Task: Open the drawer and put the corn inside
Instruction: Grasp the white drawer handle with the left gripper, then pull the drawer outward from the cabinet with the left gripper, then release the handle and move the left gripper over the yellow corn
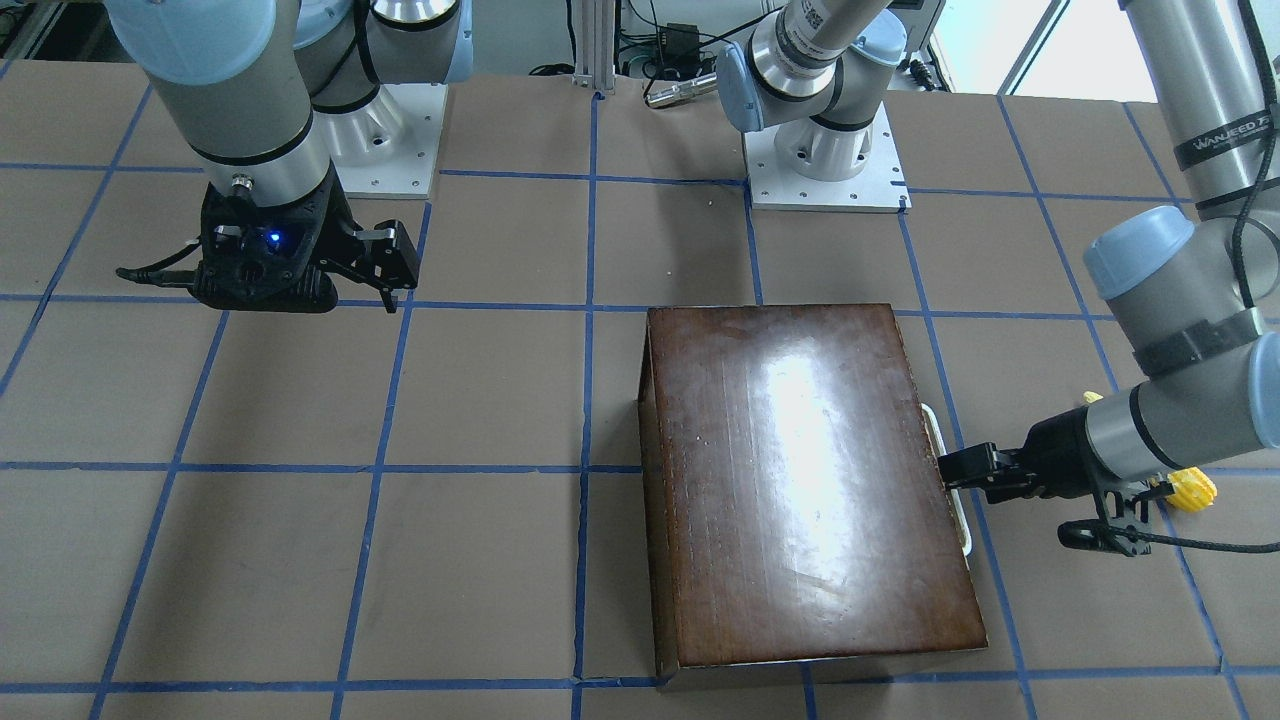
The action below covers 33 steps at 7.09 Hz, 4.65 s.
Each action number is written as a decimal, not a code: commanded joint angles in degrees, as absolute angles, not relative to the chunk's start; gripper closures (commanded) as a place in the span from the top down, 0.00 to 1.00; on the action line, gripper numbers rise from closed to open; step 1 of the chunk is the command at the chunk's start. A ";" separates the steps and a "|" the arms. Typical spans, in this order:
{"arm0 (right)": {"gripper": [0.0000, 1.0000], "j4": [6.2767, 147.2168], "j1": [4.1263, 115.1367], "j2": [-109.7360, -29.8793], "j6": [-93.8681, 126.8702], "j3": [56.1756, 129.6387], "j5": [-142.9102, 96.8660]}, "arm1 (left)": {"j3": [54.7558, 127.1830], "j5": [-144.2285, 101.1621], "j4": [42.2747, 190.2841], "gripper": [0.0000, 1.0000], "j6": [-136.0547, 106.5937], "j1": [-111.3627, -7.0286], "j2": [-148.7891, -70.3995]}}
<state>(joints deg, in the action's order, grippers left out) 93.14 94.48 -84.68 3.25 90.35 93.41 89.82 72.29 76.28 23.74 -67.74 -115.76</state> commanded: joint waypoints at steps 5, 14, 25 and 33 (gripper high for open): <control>1.00 93.08 94.48 -84.73 3.25 90.35 93.43 | 87.37 75.76 77.25 1.00 26.19 -67.15 -115.84; 1.00 93.08 94.48 -84.64 3.25 90.35 93.43 | 87.19 77.07 77.26 1.00 31.46 -63.98 -116.37; 1.00 93.08 94.48 -84.64 3.25 90.35 93.43 | 85.61 77.61 78.49 1.00 36.20 -60.30 -116.98; 1.00 93.08 94.48 -84.64 3.25 90.35 93.43 | 84.56 78.66 80.06 1.00 37.09 -58.54 -115.24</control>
<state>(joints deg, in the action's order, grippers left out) 93.08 94.48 -84.65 3.25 90.35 93.42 84.88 78.76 79.23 37.15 -58.55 -116.51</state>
